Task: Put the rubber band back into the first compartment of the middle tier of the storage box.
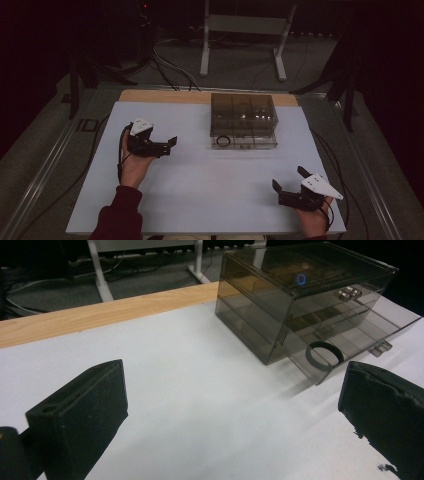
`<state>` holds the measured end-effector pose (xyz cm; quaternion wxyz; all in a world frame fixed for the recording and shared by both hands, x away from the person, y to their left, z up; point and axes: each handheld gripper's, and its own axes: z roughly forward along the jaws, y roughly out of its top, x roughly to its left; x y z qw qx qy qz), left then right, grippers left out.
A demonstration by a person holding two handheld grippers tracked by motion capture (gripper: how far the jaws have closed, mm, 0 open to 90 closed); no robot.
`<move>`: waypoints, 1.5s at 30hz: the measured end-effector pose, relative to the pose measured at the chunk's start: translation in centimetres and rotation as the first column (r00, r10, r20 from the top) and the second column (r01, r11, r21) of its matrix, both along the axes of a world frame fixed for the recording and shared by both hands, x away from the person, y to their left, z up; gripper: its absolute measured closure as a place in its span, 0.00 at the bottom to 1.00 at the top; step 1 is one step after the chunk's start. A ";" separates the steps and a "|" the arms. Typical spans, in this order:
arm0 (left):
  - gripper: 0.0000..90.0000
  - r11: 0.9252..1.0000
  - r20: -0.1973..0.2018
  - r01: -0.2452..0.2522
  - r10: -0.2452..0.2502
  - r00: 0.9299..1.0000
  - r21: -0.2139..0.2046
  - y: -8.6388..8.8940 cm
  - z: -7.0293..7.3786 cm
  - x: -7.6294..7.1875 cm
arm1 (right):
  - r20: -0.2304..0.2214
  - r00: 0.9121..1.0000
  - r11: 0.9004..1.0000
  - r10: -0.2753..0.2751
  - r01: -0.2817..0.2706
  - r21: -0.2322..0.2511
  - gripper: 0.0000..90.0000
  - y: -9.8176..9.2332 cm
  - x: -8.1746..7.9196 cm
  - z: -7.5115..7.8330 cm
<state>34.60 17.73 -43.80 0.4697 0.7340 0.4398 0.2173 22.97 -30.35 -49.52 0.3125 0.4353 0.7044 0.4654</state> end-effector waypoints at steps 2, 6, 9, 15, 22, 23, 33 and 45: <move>0.00 1.000 0.022 -0.027 0.027 0.999 0.013 0.5 -0.2 -0.5 | -0.002 1.000 1.000 0.002 -0.002 -0.002 0.00 0.0 0.0 0.0; 0.00 0.999 0.040 -0.025 0.024 0.999 0.024 1.4 -0.7 -1.3 | -0.003 1.000 1.000 0.008 -0.008 -0.005 0.00 0.2 0.0 0.0; 0.00 0.999 0.064 -0.031 0.029 0.998 0.030 2.1 -1.1 -2.0 | -0.002 1.000 1.000 0.009 -0.009 -0.005 0.00 0.2 0.0 0.0; 0.00 0.998 0.087 -0.041 0.037 0.995 0.041 3.4 -1.8 -3.4 | -0.002 1.000 1.000 0.012 -0.012 -0.007 0.00 0.3 0.0 -0.1; 0.00 0.995 0.114 -0.085 0.078 0.990 0.050 4.6 -3.2 -5.4 | -0.008 1.000 1.000 0.018 -0.018 -0.011 0.00 0.5 0.1 -0.2; 0.00 0.995 0.112 -0.089 0.082 0.990 0.051 4.7 -3.3 -5.6 | -0.009 1.000 1.000 0.017 -0.017 -0.009 0.00 0.5 0.1 -0.2; 0.00 0.993 0.123 -0.101 0.093 0.988 0.056 6.5 -4.7 -8.1 | -0.020 0.999 0.999 0.039 -0.039 -0.010 0.00 1.0 0.3 -0.4; 0.00 0.991 0.133 -0.126 0.119 0.984 0.042 7.7 -5.6 -10.4 | -0.022 0.998 0.999 0.051 -0.051 0.001 0.00 1.6 0.7 -0.5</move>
